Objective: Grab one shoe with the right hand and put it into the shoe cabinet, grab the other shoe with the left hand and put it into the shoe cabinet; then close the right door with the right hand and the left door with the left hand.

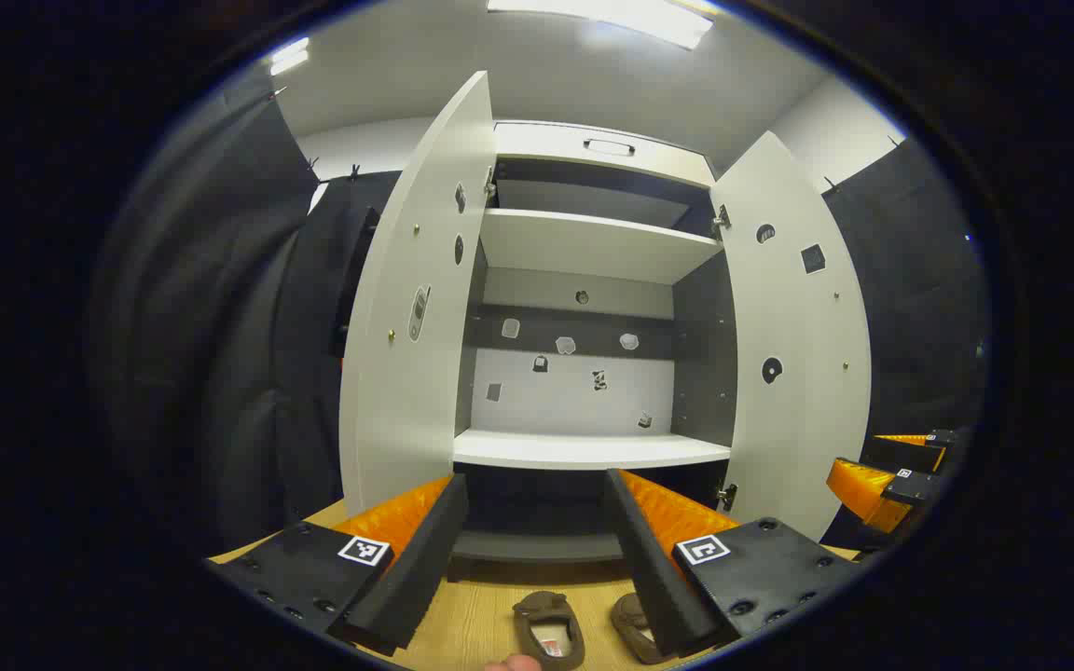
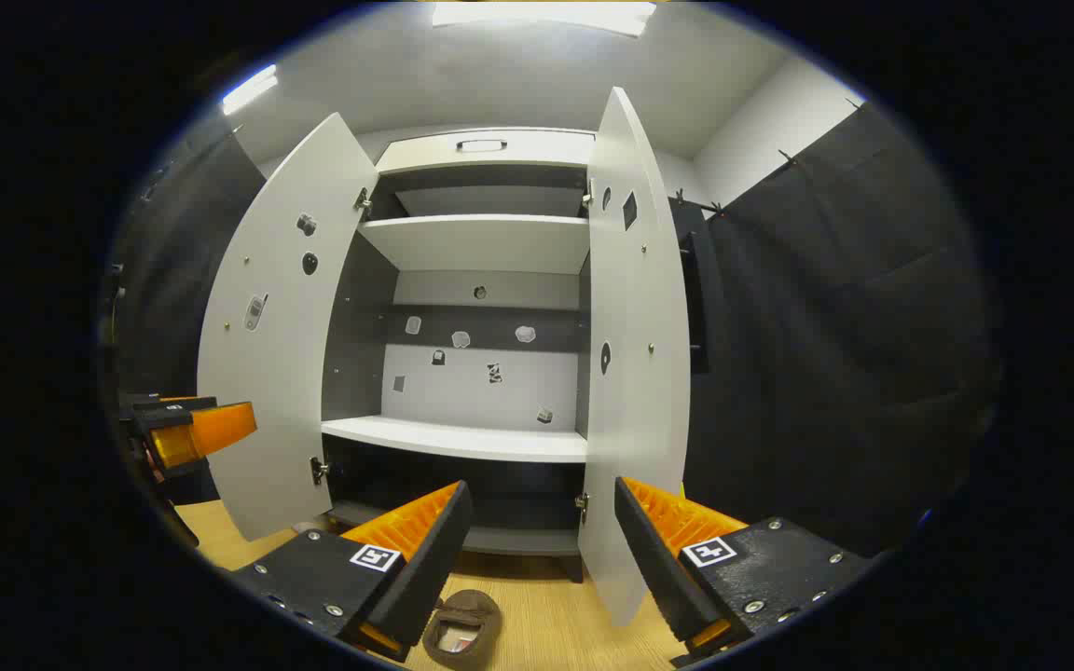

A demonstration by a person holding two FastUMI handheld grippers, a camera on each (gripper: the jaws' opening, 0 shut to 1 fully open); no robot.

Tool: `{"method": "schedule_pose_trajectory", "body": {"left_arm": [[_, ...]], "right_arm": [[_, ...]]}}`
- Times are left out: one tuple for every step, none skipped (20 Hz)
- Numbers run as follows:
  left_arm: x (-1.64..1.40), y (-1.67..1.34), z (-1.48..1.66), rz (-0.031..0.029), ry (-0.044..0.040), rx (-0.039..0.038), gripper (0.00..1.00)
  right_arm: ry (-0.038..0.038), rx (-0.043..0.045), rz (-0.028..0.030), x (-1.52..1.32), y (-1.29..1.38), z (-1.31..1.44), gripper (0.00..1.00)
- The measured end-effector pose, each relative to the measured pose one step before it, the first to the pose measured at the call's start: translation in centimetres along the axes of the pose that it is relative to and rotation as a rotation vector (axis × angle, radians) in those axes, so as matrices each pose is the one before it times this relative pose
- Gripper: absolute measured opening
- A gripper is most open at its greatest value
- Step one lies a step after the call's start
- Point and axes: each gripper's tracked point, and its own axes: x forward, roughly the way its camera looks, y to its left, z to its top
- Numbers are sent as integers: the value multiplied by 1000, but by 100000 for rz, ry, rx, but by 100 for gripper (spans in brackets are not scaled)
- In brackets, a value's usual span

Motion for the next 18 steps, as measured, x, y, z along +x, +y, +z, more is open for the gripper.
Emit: {"method": "schedule_pose_trajectory", "body": {"left_arm": [[165, -20, 216, -25, -801, 520, 93], [23, -167, 76, -289, -160, 152, 96], [-39, -162, 25, -477, 145, -55, 96], [-15, -125, 84, -293, 64, 109, 96], [77, -73, 222, -155, -291, 324, 96], [-8, 5, 157, 118, -291, 347, 96], [50, 48, 140, 285, 54, 179, 99], [43, -13, 17, 97, 518, -98, 93], [33, -22, 115, 91, 34, -510, 94], [-72, -135, 167, -240, -249, -642, 96], [-26, -24, 56, -45, -101, -98, 96], [-41, 97, 4, 359, 136, 616, 96], [-43, 34, 61, 151, 49, 576, 96], [-13, -111, -2, -153, -222, -6, 99], [37, -7, 78, -38, -173, -275, 96], [-7, 90, -56, 280, 111, -72, 96], [12, 50, -24, 238, 145, -21, 96], [-15, 47, -79, 140, 139, -117, 96]], "right_arm": [[-948, 161, -74, 81, -48, 314, 94], [-727, 46, 3, 115, -42, 281, 94], [-107, -22, -54, -15, -67, 97, 94], [49, 38, 152, 1, -38, -33, 94], [115, -164, 170, -36, 48, -31, 94], [252, -558, -478, 96, -117, 45, 94], [449, -497, -199, 13, -147, -33, 97], [449, -270, 127, 72, 80, -35, 94], [128, 83, 115, 52, 92, 36, 94], [-186, 368, 236, 125, 30, 166, 94], [-164, 382, 215, 55, 0, 91, 94], [113, 367, -1, 27, -28, -49, 94], [267, 320, 168, 85, -2, -36, 94], [226, 197, -33, 5, -76, -48, 94], [274, 81, -155, 24, -86, -7, 94], [49, 10, -57, 73, -2, 27, 94], [-450, -181, 86, 152, -12, 85, 94], [-1063, -799, 361, 172, 0, 329, 94]]}}
